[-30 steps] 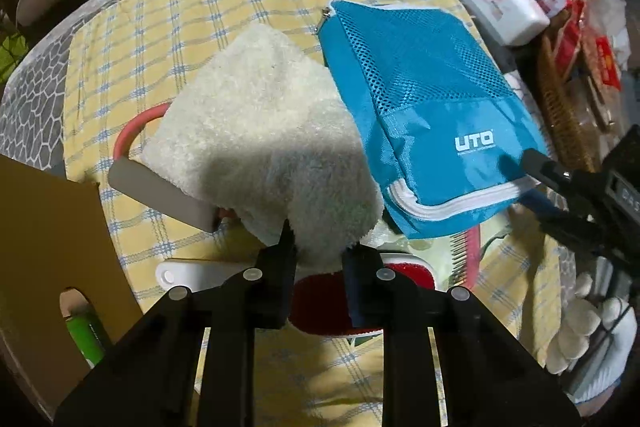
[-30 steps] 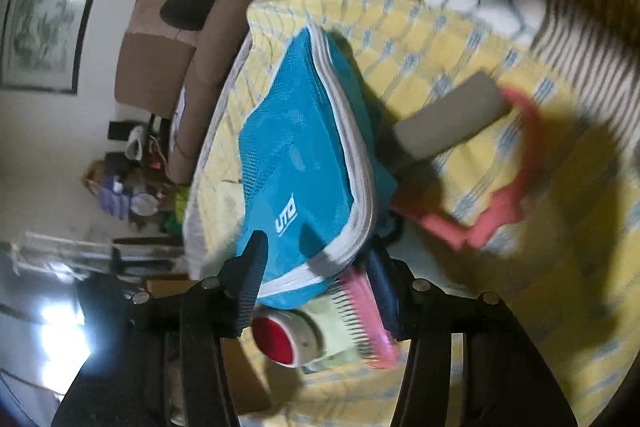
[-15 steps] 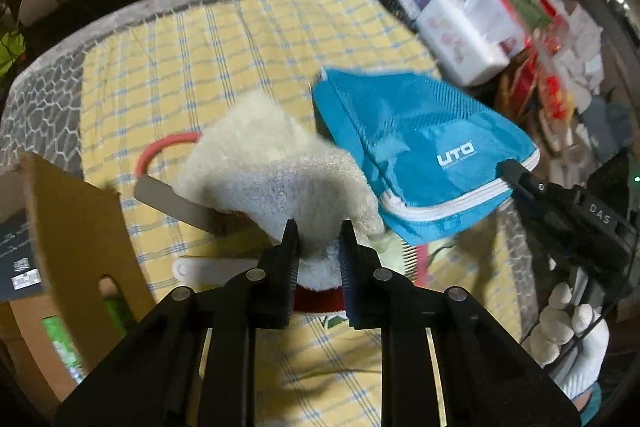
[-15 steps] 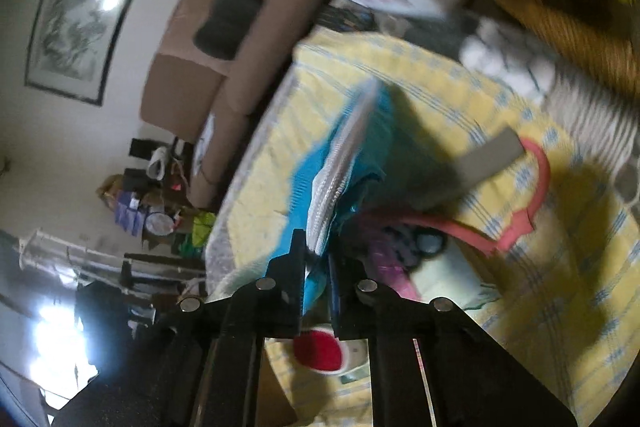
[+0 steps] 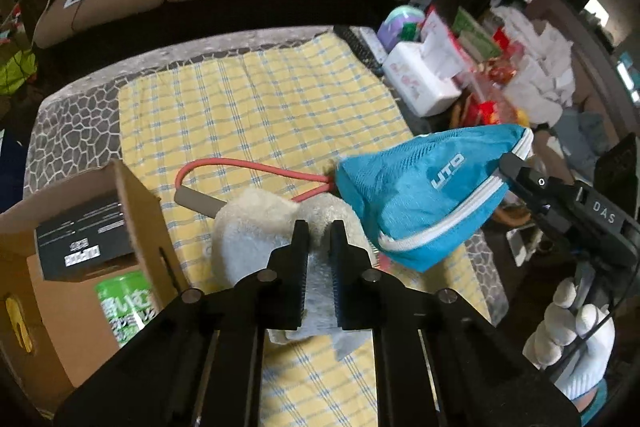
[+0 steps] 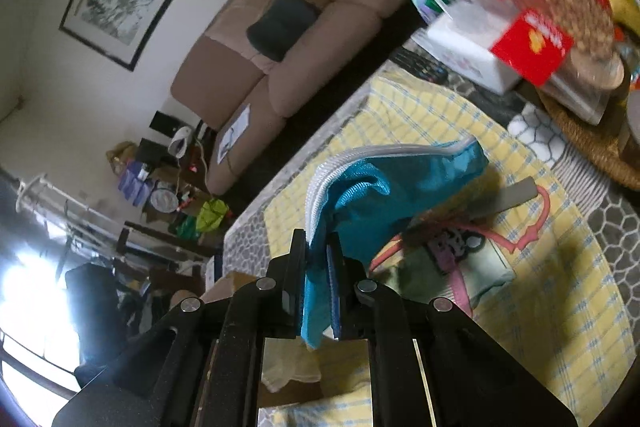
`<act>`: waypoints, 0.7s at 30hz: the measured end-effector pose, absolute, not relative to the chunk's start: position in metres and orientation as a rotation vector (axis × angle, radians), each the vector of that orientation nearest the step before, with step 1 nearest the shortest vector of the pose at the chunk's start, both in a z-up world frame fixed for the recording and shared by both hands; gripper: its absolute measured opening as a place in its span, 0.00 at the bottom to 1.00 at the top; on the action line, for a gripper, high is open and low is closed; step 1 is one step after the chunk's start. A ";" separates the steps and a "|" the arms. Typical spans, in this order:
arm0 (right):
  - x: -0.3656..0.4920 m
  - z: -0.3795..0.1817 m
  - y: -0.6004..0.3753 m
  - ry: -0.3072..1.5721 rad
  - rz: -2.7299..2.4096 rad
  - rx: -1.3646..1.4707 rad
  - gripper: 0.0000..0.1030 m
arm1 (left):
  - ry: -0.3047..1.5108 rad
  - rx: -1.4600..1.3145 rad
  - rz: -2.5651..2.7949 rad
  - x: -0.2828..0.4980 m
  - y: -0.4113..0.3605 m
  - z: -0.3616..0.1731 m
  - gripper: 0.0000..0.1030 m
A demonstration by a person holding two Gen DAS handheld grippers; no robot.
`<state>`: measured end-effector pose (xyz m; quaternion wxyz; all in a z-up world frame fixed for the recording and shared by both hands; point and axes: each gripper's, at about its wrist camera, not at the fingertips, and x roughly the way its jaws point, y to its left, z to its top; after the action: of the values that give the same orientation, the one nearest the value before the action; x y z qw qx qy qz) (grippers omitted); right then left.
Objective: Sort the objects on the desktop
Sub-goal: 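Lift the towel and pouch with both grippers and carry them toward the cardboard box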
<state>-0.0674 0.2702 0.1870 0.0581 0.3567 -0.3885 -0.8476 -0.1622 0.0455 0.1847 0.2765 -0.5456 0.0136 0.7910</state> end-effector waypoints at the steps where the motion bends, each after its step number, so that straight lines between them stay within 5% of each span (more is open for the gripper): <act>1: -0.064 0.196 0.267 -1.168 -2.573 1.068 0.08 | 0.030 -1.457 2.129 -0.160 0.042 0.191 0.10; 5: -0.051 0.228 0.256 -1.114 -2.596 1.027 0.08 | -0.001 -1.405 2.157 -0.148 0.023 0.222 0.10; 7: -0.047 0.245 0.249 -1.082 -2.605 1.007 0.08 | -0.020 -1.374 2.171 -0.142 0.012 0.239 0.01; 16: -0.026 0.294 0.204 -0.943 -2.628 1.008 0.07 | 0.015 -1.325 2.214 -0.113 -0.035 0.278 0.02; 19: -0.024 0.281 0.198 -0.939 -2.625 1.057 0.07 | 0.090 -1.401 2.151 -0.099 -0.031 0.242 0.16; 21: -0.024 0.270 0.196 -0.934 -2.626 1.086 0.07 | 0.142 -1.450 2.103 -0.090 -0.021 0.213 0.34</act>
<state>-0.0237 0.1963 0.2699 0.0751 0.3620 -0.3114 -0.8754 -0.0898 -0.0205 0.2125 0.2875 -0.5428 0.0533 0.7873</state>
